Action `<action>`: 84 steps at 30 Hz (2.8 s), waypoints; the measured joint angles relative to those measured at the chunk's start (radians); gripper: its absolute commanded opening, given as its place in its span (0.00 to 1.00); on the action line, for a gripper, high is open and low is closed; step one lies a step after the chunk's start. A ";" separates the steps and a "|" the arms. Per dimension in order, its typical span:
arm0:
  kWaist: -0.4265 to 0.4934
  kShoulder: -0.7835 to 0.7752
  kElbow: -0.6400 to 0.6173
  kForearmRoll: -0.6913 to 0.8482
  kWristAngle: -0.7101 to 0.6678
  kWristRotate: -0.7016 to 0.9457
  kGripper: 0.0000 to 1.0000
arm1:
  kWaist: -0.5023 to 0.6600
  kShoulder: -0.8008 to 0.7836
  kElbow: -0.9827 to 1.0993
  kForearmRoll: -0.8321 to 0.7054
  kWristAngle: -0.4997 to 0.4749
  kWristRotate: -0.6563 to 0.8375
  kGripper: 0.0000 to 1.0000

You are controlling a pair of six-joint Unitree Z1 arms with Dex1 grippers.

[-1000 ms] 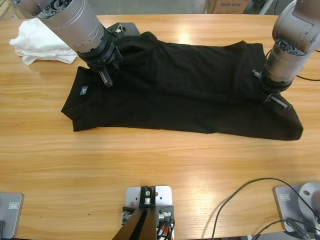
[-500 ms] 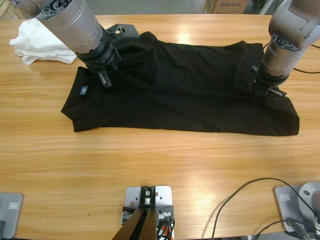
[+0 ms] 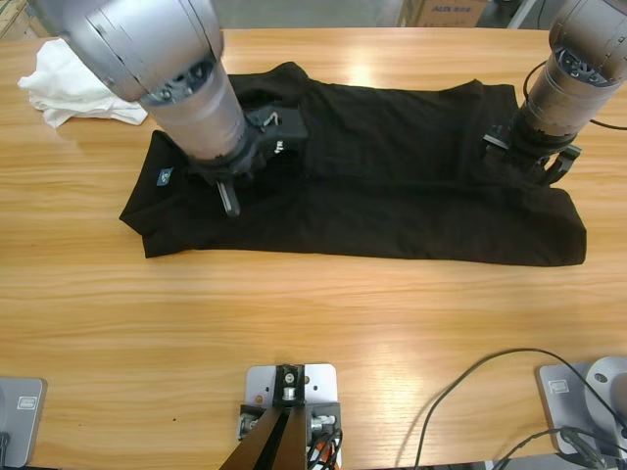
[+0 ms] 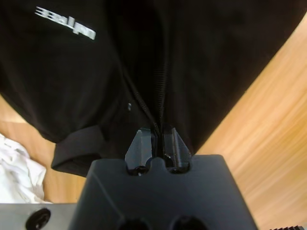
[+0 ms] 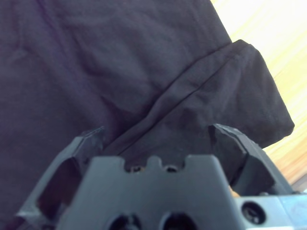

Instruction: Fold clothes

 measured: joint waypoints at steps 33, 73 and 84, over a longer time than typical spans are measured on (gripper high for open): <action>-0.113 0.078 0.013 0.059 0.005 -0.181 0.84 | 0.014 0.000 0.005 -0.001 0.011 0.000 0.85; -0.051 0.132 -0.088 0.004 -0.121 -0.624 0.47 | 0.022 0.000 0.034 -0.001 0.019 -0.018 0.82; -0.082 0.167 -0.097 -0.056 -0.140 -0.650 0.59 | -0.024 -0.088 0.054 0.062 0.020 -0.134 1.00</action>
